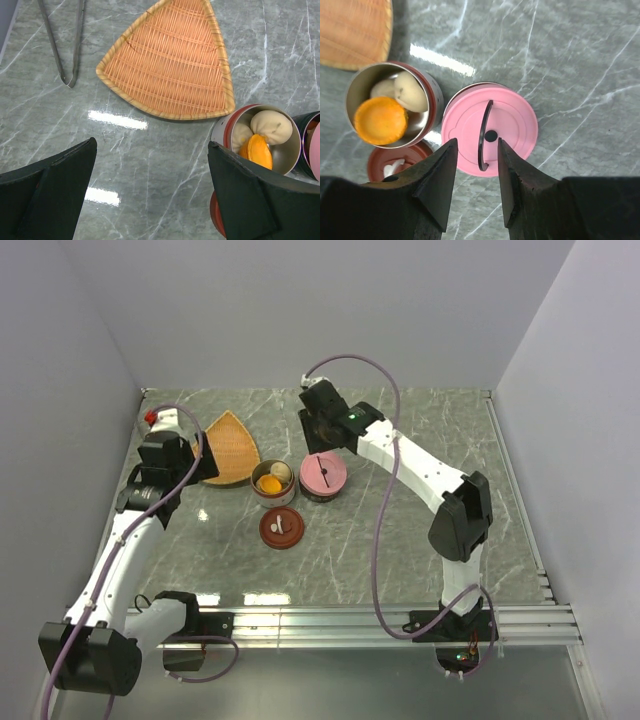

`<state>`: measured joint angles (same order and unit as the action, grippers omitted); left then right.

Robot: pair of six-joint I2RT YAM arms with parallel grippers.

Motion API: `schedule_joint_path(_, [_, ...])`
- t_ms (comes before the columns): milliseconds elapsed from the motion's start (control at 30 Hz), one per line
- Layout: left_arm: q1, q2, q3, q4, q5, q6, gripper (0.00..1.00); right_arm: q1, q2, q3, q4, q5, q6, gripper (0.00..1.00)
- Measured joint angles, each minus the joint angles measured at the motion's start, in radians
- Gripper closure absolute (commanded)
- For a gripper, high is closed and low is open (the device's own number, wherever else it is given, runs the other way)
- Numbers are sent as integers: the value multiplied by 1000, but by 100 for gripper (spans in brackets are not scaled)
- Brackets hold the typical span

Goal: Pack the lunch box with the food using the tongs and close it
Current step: Pick up the lid of the lunch box with the left arm

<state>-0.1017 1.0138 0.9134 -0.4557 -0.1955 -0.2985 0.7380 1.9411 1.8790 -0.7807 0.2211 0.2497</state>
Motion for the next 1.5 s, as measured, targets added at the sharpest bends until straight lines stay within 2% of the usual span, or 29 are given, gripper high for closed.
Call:
schedule_joint_path(200, [-19, -76, -11, -68, 16, 0, 1, -45, -73, -3, 12, -33, 26, 54])
schedule_joint_path(333, [-101, -161, -21, -140, 18, -3, 1, -109, -111, -35, 42, -70, 36, 54])
schedule_joint_path(433, [-150, -187, 26, -229, 51, -15, 4, -153, -125, -77, 64, -96, 39, 55])
schedule_joint_path(633, [-207, -172, 90, -338, 149, -142, 8, -206, -145, -184, 102, -140, 39, 55])
schedule_joint_path(733, [-311, -169, 53, -346, 171, -256, 10, -211, -164, -243, 113, -161, 32, 55])
schedule_joint_path(867, [-523, -100, 15, -363, 126, -408, 10, -217, -212, -313, 119, -183, 21, 55])
schedule_joint_path(1000, [-655, 11, 12, -352, 58, -513, 10, -230, -280, -358, 116, -190, 5, 55])
schedule_joint_path(1167, [-706, 110, -7, -294, -2, -580, 10, -261, -364, -398, 117, -199, -14, 57])
schedule_joint_path(1400, [-718, 313, 11, -200, -68, -574, 13, -335, -421, -408, 115, -269, -22, 61])
schedule_joint_path(1500, [-718, 382, 19, -153, -84, -550, 21, -348, -420, -413, 121, -303, -11, 63])
